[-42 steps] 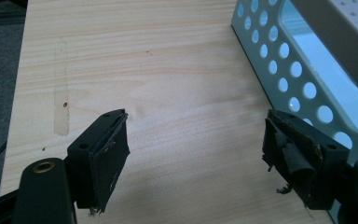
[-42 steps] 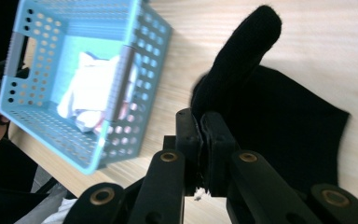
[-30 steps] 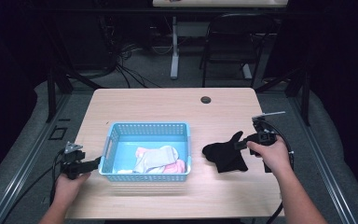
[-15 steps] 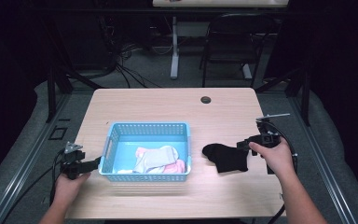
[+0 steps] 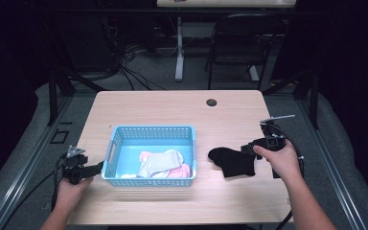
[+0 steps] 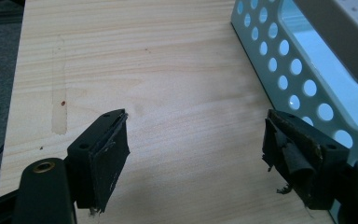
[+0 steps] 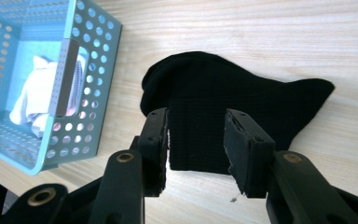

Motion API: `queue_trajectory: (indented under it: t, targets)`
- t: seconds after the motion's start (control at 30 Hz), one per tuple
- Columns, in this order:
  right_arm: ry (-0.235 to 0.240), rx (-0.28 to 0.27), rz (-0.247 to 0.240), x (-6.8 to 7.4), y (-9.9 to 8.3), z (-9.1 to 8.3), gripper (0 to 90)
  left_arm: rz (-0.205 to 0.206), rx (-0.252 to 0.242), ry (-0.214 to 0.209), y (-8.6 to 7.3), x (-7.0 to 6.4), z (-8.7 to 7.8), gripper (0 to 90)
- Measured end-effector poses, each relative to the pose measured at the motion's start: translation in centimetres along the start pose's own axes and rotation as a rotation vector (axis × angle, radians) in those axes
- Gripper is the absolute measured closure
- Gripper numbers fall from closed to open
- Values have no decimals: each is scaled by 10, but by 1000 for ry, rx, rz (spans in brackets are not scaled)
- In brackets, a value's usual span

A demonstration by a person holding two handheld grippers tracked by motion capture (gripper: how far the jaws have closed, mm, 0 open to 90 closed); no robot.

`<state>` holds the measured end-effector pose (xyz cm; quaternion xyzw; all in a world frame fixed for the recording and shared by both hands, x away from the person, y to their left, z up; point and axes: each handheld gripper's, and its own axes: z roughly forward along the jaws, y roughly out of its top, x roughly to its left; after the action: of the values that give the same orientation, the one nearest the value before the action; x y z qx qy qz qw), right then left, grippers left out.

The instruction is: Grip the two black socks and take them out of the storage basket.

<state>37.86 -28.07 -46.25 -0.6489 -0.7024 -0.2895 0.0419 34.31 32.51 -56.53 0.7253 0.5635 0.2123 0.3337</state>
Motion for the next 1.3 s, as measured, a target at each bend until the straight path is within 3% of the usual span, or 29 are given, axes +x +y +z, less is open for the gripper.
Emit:
queue_trajectory:
  t: [0.47, 0.8, 0.9, 1.3]
  targets:
    - [32, 14, -79, 35, -2, 12, 602, -3, -7, 2, 0, 0, -1, 224]
    - [24, -6, -175, 60, -22, 35, 600, -4, -7, 1, 0, 0, -1, 224]
    - [51, 1, -181, 62, -29, 42, 600, -3, -6, 1, 0, 0, -1, 223]
    - [63, -60, -220, 64, -59, 55, 603, -2, -7, 3, 0, 0, -1, 224]
